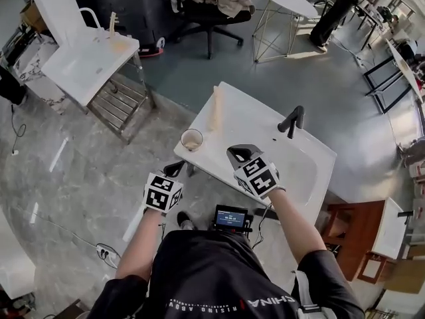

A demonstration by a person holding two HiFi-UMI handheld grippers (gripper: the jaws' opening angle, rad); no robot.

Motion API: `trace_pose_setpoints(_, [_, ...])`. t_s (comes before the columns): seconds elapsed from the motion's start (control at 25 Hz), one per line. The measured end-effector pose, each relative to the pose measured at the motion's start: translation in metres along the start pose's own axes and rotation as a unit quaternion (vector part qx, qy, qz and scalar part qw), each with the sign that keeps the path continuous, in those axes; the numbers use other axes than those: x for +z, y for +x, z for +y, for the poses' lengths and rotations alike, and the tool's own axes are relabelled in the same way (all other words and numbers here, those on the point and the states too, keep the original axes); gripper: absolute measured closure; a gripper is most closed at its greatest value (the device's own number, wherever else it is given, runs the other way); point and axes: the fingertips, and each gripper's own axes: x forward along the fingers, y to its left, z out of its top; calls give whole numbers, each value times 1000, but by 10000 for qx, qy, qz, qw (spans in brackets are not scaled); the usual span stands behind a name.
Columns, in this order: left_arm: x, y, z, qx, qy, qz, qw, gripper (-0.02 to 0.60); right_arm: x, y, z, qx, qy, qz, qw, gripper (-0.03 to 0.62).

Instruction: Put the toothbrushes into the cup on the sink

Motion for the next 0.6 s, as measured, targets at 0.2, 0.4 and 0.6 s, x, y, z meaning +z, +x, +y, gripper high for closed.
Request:
trace_pose_setpoints(0.2, [1,9,-17,-211,134,-36,9997,584,-8,-1,-9,-324,-10,-70,9995,584])
trace_pose_setpoints(0.4, [1,18,-30,-476,342,44,9983,584,-16,0,-14,-562,4,45,9984,584])
trace_pose_setpoints(0.6, [1,38,-41,-445,339,117,9984,584,-26,18,-29,-482,-133,82,9987,583])
